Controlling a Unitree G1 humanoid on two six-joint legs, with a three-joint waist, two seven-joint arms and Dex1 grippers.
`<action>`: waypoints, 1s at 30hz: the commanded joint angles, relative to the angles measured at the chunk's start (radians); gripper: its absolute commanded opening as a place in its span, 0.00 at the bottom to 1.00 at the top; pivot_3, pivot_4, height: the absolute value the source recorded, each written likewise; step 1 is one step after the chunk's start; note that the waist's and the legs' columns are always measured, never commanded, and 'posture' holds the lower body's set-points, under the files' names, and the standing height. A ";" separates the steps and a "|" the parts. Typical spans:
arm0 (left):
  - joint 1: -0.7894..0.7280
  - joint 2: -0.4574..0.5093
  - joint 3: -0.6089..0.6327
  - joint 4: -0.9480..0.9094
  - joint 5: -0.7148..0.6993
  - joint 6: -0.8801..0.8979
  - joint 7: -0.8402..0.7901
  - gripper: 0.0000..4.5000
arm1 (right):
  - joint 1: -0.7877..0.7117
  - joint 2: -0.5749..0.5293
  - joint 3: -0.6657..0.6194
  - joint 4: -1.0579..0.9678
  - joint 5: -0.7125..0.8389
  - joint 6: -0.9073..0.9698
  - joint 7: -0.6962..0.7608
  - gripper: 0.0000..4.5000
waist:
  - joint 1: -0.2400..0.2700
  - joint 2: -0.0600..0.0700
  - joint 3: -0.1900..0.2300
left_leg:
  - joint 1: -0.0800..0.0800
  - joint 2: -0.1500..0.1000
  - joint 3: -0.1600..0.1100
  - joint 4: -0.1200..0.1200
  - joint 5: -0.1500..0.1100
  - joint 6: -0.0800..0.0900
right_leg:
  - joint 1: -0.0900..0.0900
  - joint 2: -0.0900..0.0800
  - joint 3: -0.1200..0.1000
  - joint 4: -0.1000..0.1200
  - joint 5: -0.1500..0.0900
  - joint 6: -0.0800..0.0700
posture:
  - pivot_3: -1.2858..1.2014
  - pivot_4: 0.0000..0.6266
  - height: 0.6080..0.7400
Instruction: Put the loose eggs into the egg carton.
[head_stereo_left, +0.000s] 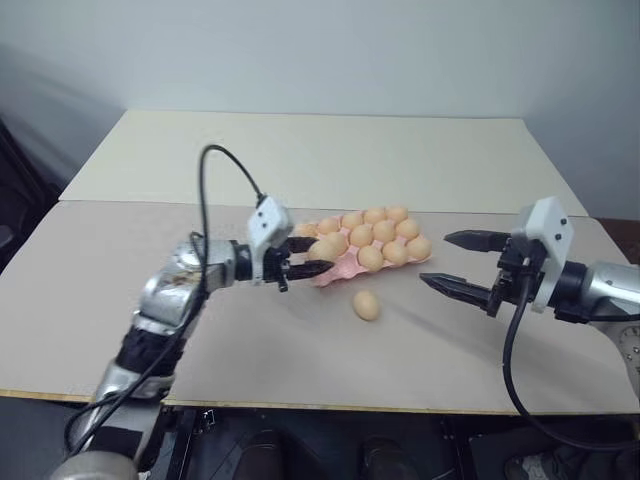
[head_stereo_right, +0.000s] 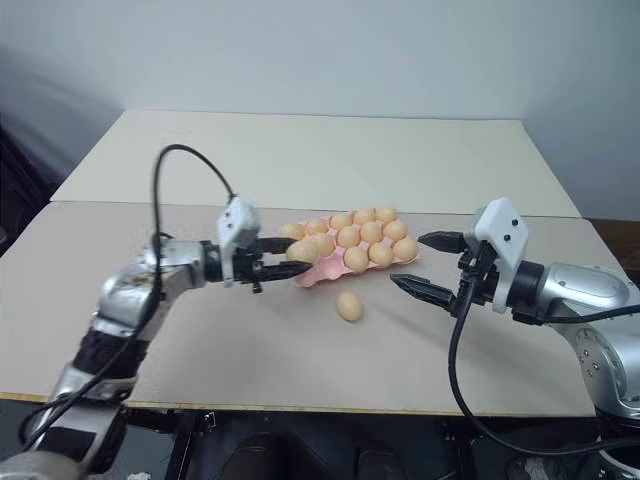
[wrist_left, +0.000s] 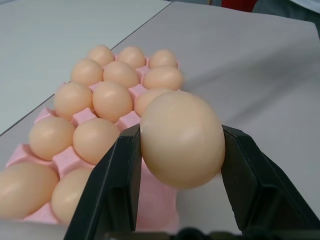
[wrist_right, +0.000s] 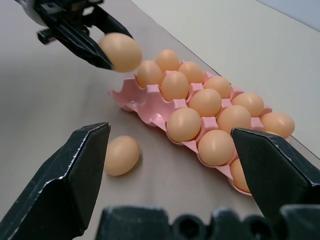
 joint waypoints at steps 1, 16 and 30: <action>-0.045 -0.024 -0.042 0.059 0.062 -0.062 0.004 0.51 | -0.002 -0.012 -0.041 -0.040 0.026 -0.013 -0.006 1.00 | -0.002 0.000 0.000 | 0.000 0.000 0.000 0.000 0.000 0.000 | 0.000 0.000 0.000 0.000 0.000 0.000 | 0.52 0.24 1.00; -0.085 -0.079 0.049 0.085 0.083 -0.086 0.065 0.99 | -0.005 -0.009 -0.064 -0.064 0.077 0.006 -0.067 1.00 | -0.002 0.000 0.000 | 0.000 0.000 0.000 0.000 0.000 0.000 | 0.000 0.000 0.000 0.000 0.000 0.000 | 0.52 0.24 1.00; 0.423 0.380 0.513 -0.284 -0.268 0.005 -0.238 0.99 | -0.022 -0.037 -0.008 0.031 0.055 -0.080 0.063 1.00 | -0.003 0.000 0.000 | 0.001 0.001 0.000 0.000 0.000 -0.001 | 0.000 -0.001 -0.001 0.000 0.000 0.000 | 0.52 0.24 1.00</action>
